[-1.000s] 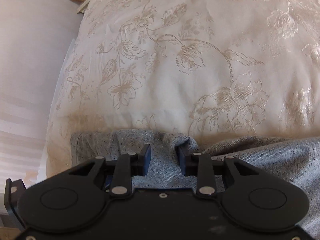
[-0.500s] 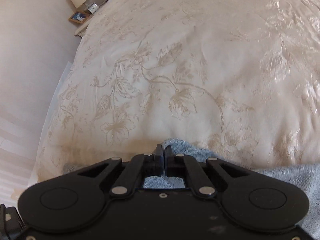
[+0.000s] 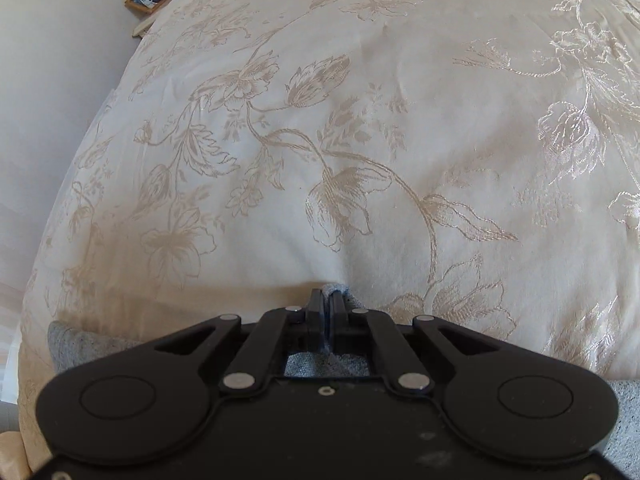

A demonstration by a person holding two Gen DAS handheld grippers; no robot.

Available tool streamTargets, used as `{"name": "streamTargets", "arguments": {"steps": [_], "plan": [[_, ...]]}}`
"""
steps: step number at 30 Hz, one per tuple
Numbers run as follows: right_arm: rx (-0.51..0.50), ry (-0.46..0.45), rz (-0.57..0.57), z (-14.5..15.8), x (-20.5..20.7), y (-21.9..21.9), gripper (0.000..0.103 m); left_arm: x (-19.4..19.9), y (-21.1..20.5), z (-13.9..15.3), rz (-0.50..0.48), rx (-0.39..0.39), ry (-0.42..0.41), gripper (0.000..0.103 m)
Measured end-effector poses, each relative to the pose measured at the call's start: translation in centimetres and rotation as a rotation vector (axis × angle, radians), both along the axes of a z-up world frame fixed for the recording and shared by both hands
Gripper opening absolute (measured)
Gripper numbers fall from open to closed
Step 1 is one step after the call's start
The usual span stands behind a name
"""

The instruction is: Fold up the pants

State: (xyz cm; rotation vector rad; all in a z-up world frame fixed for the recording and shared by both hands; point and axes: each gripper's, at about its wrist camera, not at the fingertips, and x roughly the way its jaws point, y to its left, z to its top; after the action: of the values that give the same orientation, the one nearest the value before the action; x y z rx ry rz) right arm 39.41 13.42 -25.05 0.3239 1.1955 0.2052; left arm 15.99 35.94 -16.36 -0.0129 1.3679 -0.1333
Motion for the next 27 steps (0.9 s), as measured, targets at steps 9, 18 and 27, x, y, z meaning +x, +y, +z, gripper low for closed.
{"name": "streamTargets", "arguments": {"steps": [9,18,27], "plan": [[0.016,-0.181,-0.070,6.1,-6.6,-2.7,0.025,2.6,-0.9,0.5,0.086,0.081,-0.152,0.034],[-0.090,0.030,0.110,1.1,-19.5,-1.4,0.025,-1.3,-1.1,0.1,0.068,0.163,-0.073,0.034],[-0.144,-0.108,0.015,5.7,-24.1,-5.4,0.023,1.2,-8.6,0.2,-0.060,0.025,-0.178,0.035]]}}
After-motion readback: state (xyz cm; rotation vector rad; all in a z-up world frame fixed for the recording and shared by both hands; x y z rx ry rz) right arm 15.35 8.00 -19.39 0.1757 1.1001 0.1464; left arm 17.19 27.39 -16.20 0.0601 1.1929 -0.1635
